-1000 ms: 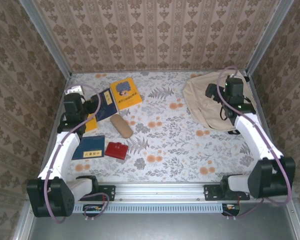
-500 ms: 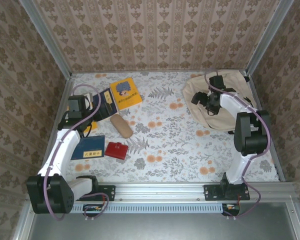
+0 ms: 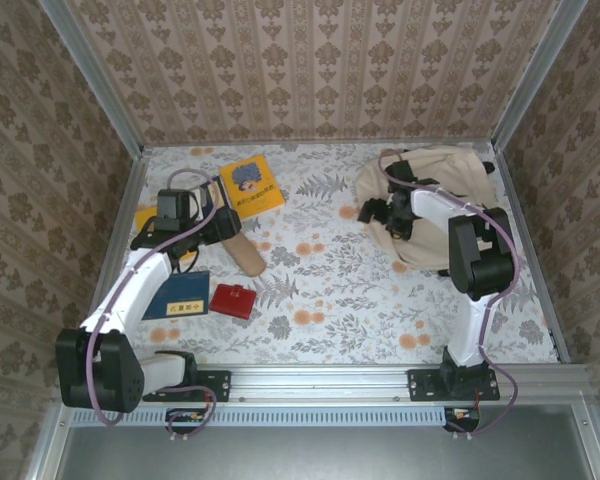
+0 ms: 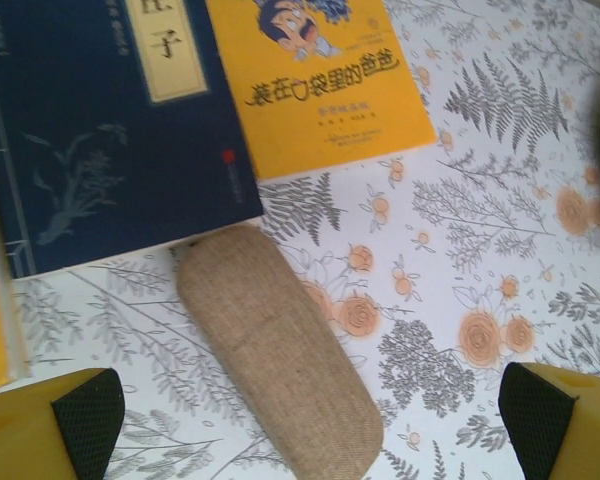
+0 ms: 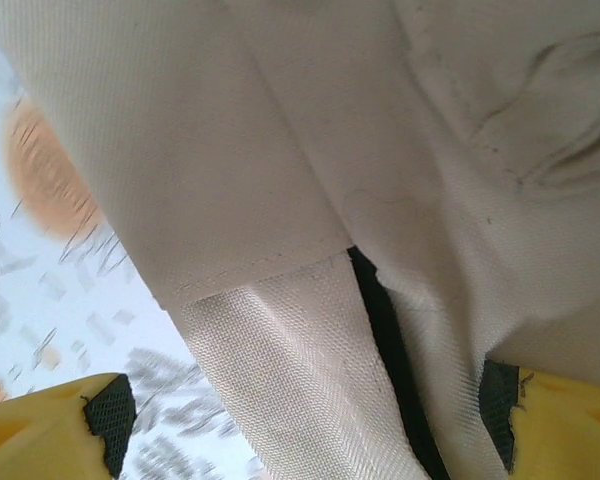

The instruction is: Pack the student bag

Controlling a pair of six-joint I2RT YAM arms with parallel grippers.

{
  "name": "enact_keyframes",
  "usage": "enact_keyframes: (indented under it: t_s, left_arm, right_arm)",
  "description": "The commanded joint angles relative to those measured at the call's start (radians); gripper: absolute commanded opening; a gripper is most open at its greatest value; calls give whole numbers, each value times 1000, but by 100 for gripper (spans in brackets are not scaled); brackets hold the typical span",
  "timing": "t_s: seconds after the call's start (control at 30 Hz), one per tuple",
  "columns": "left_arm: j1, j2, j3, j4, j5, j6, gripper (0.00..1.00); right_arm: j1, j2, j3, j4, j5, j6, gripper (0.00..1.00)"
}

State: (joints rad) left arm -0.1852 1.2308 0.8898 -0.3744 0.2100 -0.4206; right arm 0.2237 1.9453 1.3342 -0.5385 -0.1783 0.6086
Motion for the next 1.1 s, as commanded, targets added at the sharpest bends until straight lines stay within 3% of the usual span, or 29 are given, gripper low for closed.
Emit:
enact_keyframes:
  t_s: [0.0,0.2,0.33,0.53,0.77,0.9,1.07]
  left_arm:
    - [-50,29,49,-7,-9,-39,100]
    - [-129,91,70,9,22,-96,97]
    - [-196,103,76,17,15,-118,97]
    - [-335,143,85,52,26,-219,91]
    - [-543,318,195,94,28,-312,69]
    - [-628,451,276,84,-20,-356,58]
    - [-690,560,335,41,-84,-396,50]
  right_arm:
    - [113,-73,-93,18,-118,157,93]
    - [271,-72,-153,226,-291,337,92]
    - [268,-154,-158,234,-301,333,91]
    - [109,-343,-151,10,-159,152,92]
    - [-165,-453,-220,-129,-3,6,91]
    - [-244,-427,-226,-141,17,-28,90]
    - [-277,-402,-254,-122,4,-29,89]
